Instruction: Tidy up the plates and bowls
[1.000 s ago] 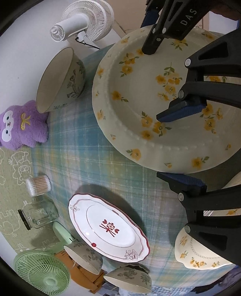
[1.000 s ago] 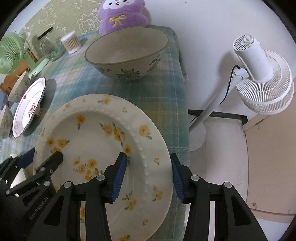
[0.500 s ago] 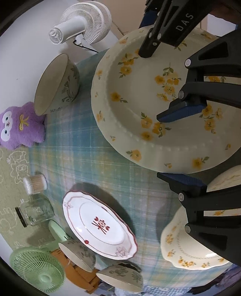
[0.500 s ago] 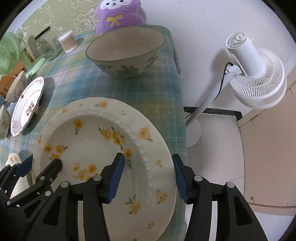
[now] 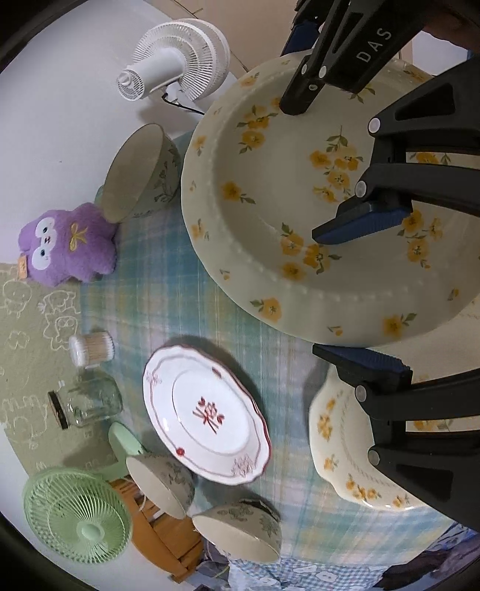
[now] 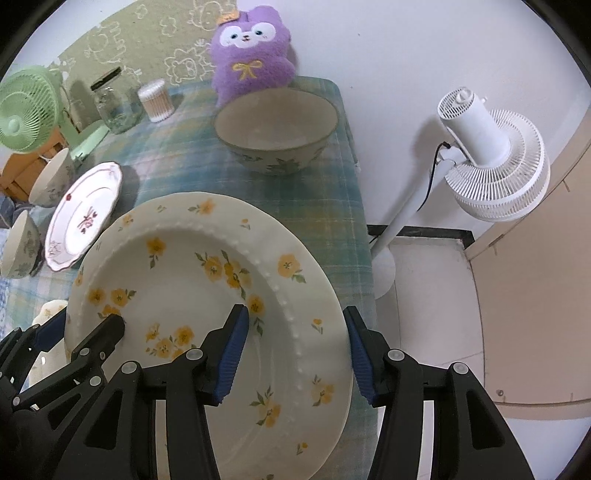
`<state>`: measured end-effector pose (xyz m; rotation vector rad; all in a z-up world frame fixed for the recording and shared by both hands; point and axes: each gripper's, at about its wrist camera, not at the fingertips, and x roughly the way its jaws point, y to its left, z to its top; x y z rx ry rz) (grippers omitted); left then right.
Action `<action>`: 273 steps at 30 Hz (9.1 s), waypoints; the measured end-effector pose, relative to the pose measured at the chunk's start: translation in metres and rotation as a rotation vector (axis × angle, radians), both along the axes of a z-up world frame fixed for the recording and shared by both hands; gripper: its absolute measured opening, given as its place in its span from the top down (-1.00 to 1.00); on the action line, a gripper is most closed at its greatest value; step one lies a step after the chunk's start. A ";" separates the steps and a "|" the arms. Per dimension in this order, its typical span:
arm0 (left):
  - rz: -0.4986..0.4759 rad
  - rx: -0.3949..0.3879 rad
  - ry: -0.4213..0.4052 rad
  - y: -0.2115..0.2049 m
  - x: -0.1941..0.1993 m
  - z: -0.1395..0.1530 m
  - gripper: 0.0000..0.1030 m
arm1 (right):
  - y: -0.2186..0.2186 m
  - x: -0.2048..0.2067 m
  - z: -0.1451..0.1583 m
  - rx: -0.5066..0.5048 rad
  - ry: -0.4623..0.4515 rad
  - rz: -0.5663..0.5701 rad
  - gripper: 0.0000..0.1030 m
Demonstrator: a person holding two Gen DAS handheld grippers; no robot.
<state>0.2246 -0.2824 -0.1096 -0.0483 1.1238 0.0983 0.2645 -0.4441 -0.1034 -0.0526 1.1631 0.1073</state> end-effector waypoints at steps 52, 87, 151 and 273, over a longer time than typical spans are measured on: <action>0.005 0.033 0.050 0.138 -0.091 -0.027 -0.07 | 0.153 -0.098 -0.025 -0.023 0.079 -0.008 -0.04; -0.020 0.031 -0.025 0.156 -0.098 -0.014 -0.56 | 0.172 -0.093 -0.030 -0.011 0.056 -0.042 -0.07; 0.417 0.039 -0.126 0.181 0.067 0.000 -0.58 | 0.224 0.112 0.000 0.148 -0.132 0.277 -0.11; -0.108 -0.016 -0.019 0.129 -0.090 -0.011 0.15 | 0.153 -0.131 -0.007 -0.050 -0.004 -0.202 0.21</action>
